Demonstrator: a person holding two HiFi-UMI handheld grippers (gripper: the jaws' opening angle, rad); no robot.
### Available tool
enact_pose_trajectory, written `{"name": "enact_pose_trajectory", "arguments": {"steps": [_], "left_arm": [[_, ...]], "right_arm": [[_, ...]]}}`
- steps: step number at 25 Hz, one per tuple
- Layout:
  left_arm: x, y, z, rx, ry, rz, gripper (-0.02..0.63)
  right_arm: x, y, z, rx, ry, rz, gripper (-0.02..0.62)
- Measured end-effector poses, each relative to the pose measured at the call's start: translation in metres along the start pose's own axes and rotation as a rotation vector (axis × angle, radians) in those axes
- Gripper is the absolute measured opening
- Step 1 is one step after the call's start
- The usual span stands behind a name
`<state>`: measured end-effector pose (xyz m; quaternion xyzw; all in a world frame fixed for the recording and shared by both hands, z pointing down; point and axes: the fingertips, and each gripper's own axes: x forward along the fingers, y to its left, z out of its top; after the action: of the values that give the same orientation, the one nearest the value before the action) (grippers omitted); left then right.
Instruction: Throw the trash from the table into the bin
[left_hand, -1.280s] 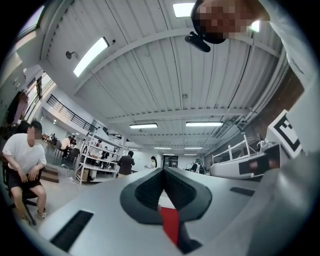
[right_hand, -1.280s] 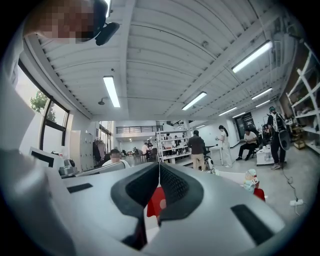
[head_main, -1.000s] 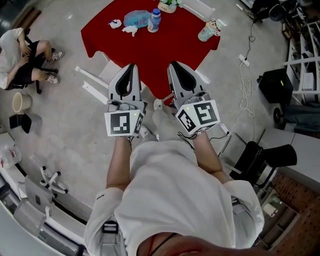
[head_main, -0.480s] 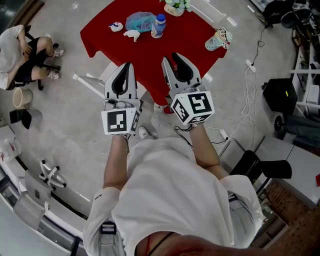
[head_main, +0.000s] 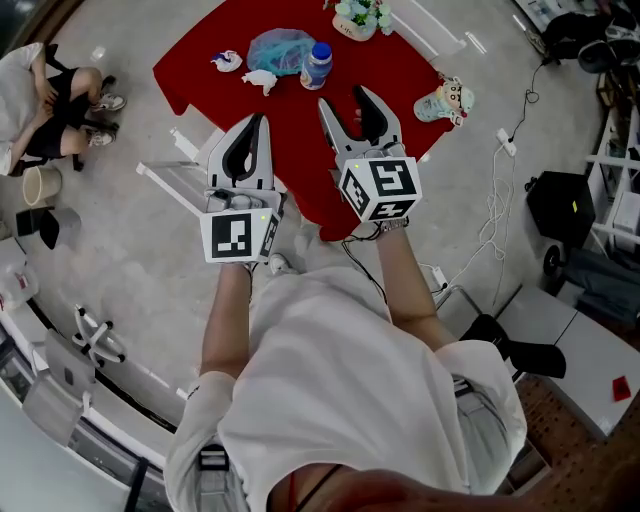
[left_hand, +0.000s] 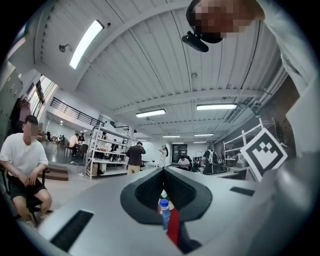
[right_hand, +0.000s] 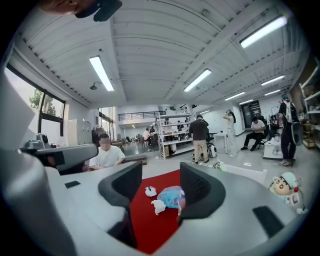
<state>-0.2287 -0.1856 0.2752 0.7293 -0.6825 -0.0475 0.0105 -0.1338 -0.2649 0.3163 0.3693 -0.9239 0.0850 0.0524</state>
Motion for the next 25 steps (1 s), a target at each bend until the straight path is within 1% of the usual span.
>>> {"name": "enact_pose_trajectory", "arguments": {"steps": [2, 6, 8, 10, 12, 16, 20, 25], "left_arm": [[0.011, 0.003, -0.005, -0.003, 0.010, 0.017, 0.005], [0.034, 0.007, -0.016, -0.025, 0.029, 0.054, 0.005], [0.045, 0.010, -0.023, -0.030, 0.039, 0.069, 0.005], [0.055, 0.014, -0.029, -0.030, 0.048, 0.087, 0.005], [0.064, 0.019, -0.033, -0.027, 0.053, 0.103, 0.005], [0.075, 0.025, -0.043, 0.005, 0.063, 0.135, 0.005], [0.087, 0.030, -0.055, -0.011, 0.075, 0.152, 0.005], [0.096, 0.028, -0.072, -0.015, 0.107, 0.145, 0.005]], "right_arm": [[0.016, -0.009, -0.006, 0.008, 0.021, 0.010, 0.239], [0.051, -0.028, -0.021, -0.003, 0.072, 0.023, 0.266], [0.070, -0.039, -0.029, -0.022, 0.095, 0.016, 0.267], [0.087, -0.049, -0.038, -0.065, 0.119, 0.006, 0.267], [0.102, -0.056, -0.049, -0.087, 0.148, 0.012, 0.267], [0.122, -0.067, -0.069, -0.073, 0.191, 0.029, 0.267], [0.142, -0.076, -0.089, -0.070, 0.234, 0.040, 0.267], [0.162, -0.087, -0.111, -0.082, 0.277, 0.052, 0.267]]}}
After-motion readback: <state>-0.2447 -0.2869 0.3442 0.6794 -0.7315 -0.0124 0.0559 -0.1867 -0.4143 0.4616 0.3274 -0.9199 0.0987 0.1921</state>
